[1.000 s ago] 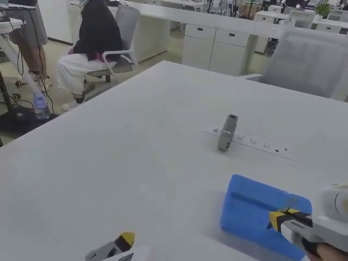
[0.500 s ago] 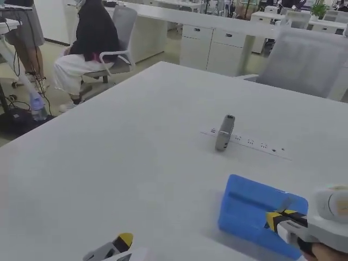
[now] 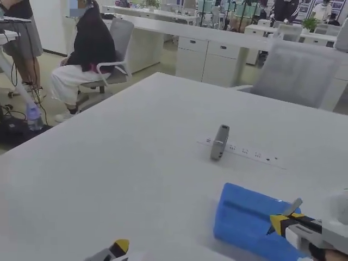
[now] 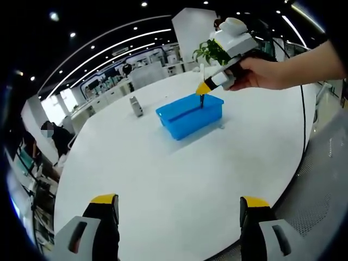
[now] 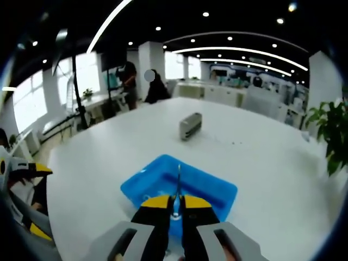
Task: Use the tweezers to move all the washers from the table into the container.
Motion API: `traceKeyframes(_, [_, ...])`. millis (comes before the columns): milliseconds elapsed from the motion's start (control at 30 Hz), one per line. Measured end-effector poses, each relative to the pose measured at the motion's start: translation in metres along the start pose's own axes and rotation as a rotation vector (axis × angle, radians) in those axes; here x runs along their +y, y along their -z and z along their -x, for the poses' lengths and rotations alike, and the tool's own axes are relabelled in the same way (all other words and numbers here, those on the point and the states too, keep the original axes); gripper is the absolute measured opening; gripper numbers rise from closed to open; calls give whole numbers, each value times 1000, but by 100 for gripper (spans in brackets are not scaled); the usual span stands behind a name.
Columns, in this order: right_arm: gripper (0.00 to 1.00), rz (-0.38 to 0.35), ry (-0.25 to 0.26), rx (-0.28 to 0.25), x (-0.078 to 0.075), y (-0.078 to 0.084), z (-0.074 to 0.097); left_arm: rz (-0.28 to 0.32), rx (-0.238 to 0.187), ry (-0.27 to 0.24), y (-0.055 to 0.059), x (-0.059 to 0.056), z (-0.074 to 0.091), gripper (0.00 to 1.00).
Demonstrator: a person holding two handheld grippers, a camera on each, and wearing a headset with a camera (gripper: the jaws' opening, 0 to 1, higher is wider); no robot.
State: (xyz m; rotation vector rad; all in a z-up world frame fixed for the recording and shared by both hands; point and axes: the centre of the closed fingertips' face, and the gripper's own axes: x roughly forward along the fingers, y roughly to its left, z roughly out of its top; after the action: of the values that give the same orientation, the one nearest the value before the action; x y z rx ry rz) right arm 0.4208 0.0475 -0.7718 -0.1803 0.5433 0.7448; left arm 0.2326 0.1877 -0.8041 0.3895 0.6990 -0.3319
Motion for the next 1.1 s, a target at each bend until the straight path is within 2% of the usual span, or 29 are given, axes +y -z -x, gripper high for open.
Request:
traceKeyframes(100, [3,-16,-5,-33,4,-5,13,-5,-5,-3,-1,0,0,94])
traceKeyframes(233, [3,-26,-14,-52,10,-6,27,-6,-6,-1,-1,0,1,94])
traceKeyframes(333, [3,-30,-31,-46,17,0,34,-10,-7,-1,-1,0,1,94])
traceKeyframes(467, [3,-21,-37,-21,19,13,40,0,-16,-2,-3,0,1,94])
traceKeyframes(767, [3,-3,-30,36,24,45,32,-4,-16,-3,-3,0,1,94])
traceKeyframes(1100, [3,2,-15,63,22,60,21,-2,-7,2,-1,0,1,94])
